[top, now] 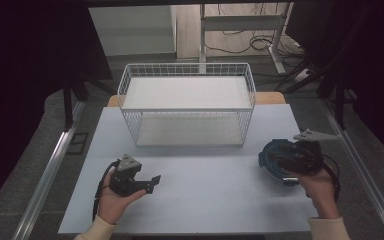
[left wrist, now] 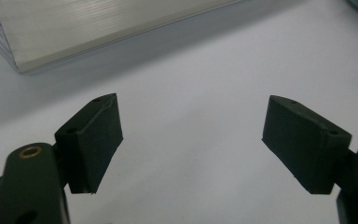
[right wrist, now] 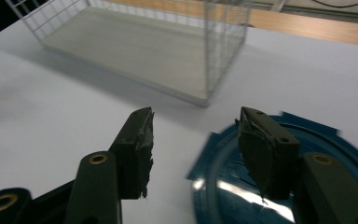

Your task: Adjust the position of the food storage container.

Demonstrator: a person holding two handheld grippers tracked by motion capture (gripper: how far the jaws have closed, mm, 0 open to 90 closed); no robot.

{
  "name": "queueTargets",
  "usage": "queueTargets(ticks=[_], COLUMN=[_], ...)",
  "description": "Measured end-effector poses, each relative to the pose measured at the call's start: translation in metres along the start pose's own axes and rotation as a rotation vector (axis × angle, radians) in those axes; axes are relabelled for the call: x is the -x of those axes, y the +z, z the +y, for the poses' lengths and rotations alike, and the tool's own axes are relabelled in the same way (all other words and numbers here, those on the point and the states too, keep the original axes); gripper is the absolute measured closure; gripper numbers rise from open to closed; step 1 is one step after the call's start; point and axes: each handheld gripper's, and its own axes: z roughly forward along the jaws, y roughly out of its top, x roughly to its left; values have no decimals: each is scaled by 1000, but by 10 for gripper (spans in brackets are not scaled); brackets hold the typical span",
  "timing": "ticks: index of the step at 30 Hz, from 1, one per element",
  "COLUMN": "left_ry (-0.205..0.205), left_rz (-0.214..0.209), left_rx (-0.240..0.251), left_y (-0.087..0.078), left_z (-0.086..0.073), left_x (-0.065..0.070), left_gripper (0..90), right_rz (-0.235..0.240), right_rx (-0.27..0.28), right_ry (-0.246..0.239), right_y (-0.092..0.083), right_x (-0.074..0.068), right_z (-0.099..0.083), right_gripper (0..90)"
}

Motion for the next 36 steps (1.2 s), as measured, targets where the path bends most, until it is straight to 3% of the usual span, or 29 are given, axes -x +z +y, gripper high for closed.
queueTargets(ticks=[1,9,12,13,14,16,19,22,27,32,36], left_ry=[1,2,-7,-8,-6,0,2,0,-9,-7,34], left_rz=[1,11,15,16,16,12,9,9,17,9,52], left_rx=[-1,-15,-11,-12,-13,-12,-12,-12,-13,-17,-21], left_y=[1,2,0,0,0,0,0,0,-1,1,0], left_z=[0,-5,-6,-6,-7,-7,-6,-7,-9,-8,-8], left_x=[0,-2,-4,-4,-4,-3,-3,-5,-6,-5,-2], left_gripper=[194,194,195,196,196,195,195,195,195,196,195], right_rz=[-16,-55,-95,-116,-116,-137,-162,-195,-237,-258,-289], right_rx=[7,18,13,11,11,11,-12,-36,-102,-144,-191], right_ry=[18,52,46,34,34,30,20,11,36,39,47], right_y=[-5,-18,-20,-18,-18,-14,-6,2,20,31,40], right_x=[10,36,46,52,52,61,71,79,101,116,125], right_z=[-1,-6,-4,-1,-1,3,6,6,-4,-12,-21], right_gripper=[478,545,629,696,696,792,847,863,890,893,894])
